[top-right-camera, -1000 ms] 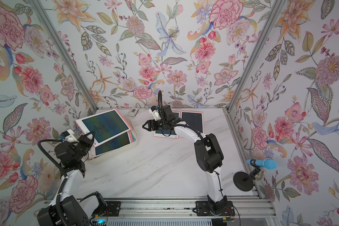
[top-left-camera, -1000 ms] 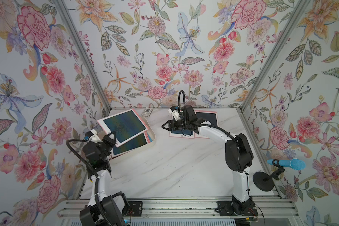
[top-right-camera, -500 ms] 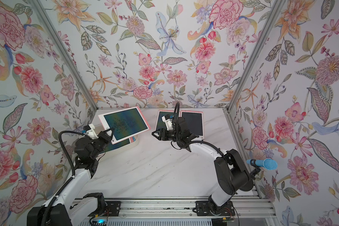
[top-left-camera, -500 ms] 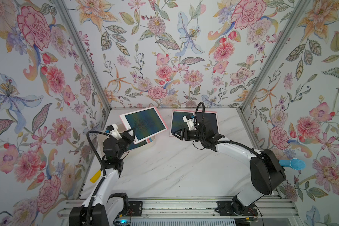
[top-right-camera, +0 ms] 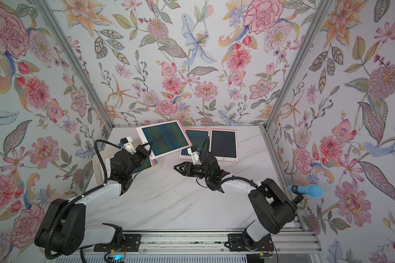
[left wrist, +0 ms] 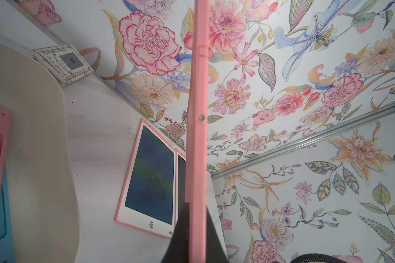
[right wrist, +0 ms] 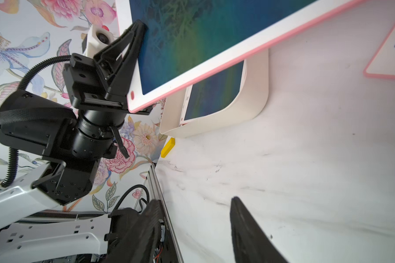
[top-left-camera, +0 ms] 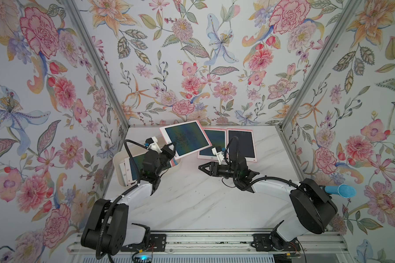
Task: Take out the writing tablet from the storage box
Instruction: Pick up the writing tablet from the storage box.
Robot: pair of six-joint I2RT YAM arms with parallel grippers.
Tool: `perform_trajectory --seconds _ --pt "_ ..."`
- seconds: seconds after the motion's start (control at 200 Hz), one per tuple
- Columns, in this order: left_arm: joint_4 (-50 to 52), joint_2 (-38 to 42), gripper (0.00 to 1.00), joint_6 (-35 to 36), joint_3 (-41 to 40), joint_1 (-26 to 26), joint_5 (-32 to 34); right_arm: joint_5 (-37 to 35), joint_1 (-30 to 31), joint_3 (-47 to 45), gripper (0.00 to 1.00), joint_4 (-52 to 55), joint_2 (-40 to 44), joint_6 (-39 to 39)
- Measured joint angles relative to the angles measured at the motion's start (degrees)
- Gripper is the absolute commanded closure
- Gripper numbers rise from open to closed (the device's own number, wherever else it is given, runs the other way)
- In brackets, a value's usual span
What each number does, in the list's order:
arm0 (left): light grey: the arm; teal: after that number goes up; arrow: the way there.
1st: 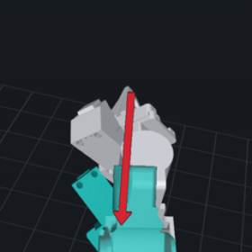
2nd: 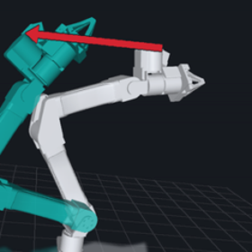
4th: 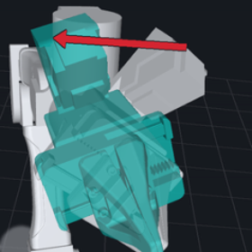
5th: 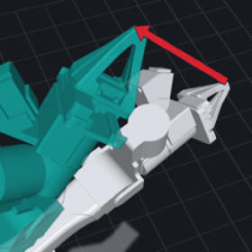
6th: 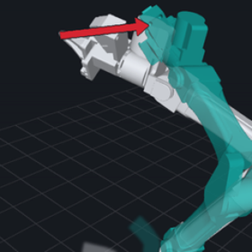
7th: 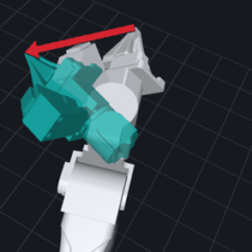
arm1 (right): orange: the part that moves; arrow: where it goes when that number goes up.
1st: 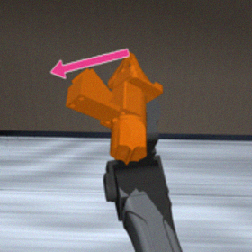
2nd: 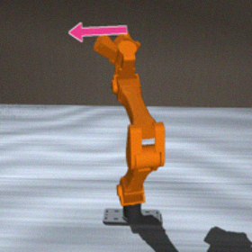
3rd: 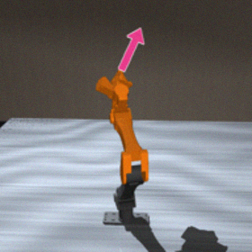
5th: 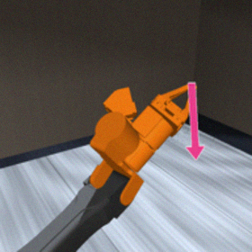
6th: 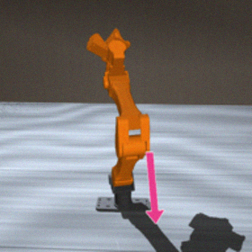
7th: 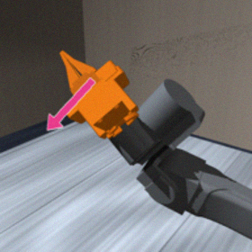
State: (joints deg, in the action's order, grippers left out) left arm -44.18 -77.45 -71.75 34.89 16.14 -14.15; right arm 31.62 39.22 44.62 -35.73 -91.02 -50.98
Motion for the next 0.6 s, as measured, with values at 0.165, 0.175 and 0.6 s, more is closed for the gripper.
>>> perform_trajectory --seconds 0.165,0.175,0.6 --pt "-1.31 -0.61 1.00 -1.03 0.04 2.23 2.45 -1.92 -1.11 -0.42 0.50 -11.02 -6.49 -6.99" --pt "-1.40 -0.61 1.00 -1.20 0.04 2.34 2.58 -1.95 -1.14 -0.42 0.50 -11.50 -6.86 -7.34" --pt "-4.92 -1.70 1.00 -4.07 0.02 3.82 5.90 -3.48 -3.72 0.04 0.46 -30.27 -16.04 -20.41"
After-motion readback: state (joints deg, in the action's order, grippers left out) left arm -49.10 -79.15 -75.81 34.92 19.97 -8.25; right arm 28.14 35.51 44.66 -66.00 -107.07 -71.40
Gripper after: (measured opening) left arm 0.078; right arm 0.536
